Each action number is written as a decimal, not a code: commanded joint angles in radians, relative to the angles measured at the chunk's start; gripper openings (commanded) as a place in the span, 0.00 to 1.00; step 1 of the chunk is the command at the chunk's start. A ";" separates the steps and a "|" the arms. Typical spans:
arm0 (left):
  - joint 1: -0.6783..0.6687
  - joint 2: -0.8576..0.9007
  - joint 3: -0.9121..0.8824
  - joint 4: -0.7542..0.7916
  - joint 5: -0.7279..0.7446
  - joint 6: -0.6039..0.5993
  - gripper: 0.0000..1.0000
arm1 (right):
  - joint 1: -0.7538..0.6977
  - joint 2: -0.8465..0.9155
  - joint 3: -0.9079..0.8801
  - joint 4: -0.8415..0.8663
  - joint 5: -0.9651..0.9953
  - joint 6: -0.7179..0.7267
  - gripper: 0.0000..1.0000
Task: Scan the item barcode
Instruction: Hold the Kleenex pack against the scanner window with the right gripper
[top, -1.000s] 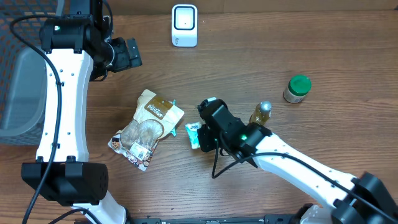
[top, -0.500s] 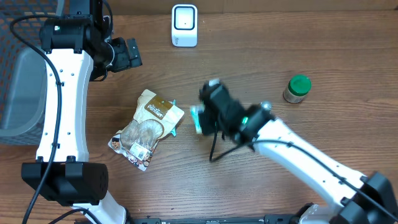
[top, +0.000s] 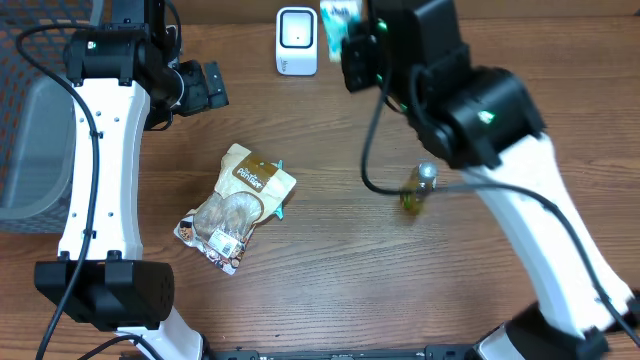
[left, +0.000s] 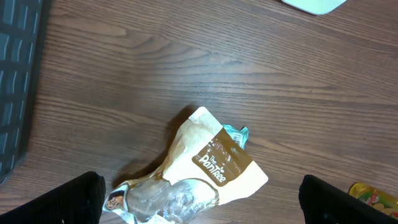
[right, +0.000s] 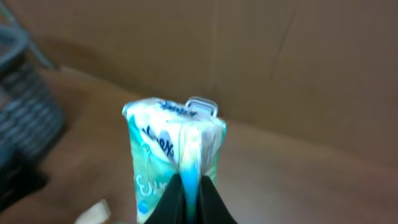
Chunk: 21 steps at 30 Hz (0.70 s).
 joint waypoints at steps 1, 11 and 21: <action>0.000 0.000 0.002 0.001 0.003 -0.007 1.00 | 0.002 0.122 -0.009 0.079 0.101 -0.190 0.04; 0.000 0.000 0.002 0.001 0.003 -0.006 1.00 | 0.002 0.438 -0.009 0.496 0.201 -0.687 0.04; 0.000 0.000 0.002 0.001 0.003 -0.007 0.99 | -0.005 0.659 -0.010 0.847 0.211 -0.971 0.04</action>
